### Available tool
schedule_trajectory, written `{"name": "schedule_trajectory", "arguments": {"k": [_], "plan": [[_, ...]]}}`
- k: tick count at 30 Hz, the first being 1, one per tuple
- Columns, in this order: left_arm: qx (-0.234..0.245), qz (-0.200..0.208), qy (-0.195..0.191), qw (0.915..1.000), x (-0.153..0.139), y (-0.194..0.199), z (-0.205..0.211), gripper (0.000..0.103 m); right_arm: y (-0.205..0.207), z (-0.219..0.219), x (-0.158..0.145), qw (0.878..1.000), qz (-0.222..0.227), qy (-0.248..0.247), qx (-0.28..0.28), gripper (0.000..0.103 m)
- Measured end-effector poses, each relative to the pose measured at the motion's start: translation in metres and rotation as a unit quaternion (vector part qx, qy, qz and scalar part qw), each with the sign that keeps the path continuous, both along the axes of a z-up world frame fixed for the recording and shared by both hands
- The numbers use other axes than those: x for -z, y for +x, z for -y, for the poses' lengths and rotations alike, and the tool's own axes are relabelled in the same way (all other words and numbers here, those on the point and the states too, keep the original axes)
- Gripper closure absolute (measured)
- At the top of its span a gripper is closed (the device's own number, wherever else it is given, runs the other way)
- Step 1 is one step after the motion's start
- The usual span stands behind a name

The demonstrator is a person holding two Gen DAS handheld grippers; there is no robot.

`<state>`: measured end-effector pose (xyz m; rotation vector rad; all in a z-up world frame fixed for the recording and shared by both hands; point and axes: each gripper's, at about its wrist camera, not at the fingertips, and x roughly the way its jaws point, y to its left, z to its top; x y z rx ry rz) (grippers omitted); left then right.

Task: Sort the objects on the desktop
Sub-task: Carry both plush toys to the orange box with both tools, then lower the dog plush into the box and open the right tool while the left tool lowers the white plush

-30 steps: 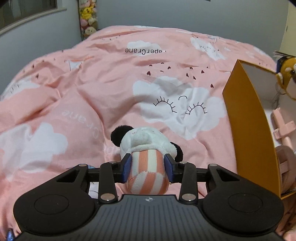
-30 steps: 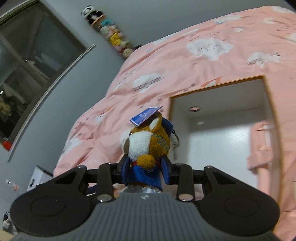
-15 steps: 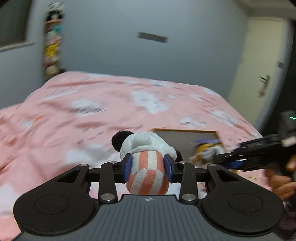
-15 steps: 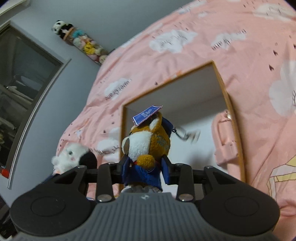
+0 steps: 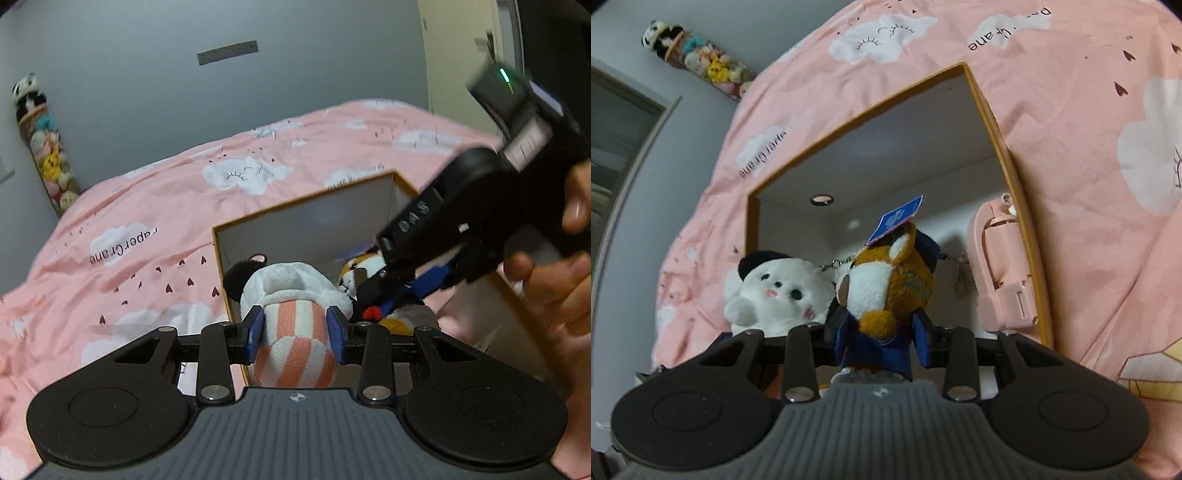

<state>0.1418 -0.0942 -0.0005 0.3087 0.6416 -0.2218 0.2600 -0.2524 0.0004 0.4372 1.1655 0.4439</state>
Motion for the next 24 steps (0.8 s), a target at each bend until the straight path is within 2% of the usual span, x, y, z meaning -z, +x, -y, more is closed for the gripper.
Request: {"name": "schedule_trajectory", "arguments": {"k": [3,12,14,20,24], "plan": [[0.0,-0.013,0.035,0.9993,0.012,0.004,0.009,0.061,0.004,-0.005,0.006,1.0,-0.011,-0.011,-0.004,0.069],[0.003,-0.079,0.061,0.995,0.035,0.023,0.013,0.057,0.017,-0.026,0.018,0.995,-0.015,-0.078,-0.06,0.068],[0.004,-0.095,0.059,0.9937,0.039,0.026,0.013,0.056,0.018,-0.029,0.019,0.993,-0.014,-0.088,-0.071,0.067],[0.013,-0.098,0.051,0.9937,0.04,0.023,0.008,0.053,0.009,-0.03,0.01,0.987,0.017,-0.129,-0.096,0.067],[0.032,-0.094,0.033,0.9945,0.037,0.019,0.001,0.052,-0.003,-0.036,0.001,0.975,0.052,-0.178,-0.124,0.067]]}}
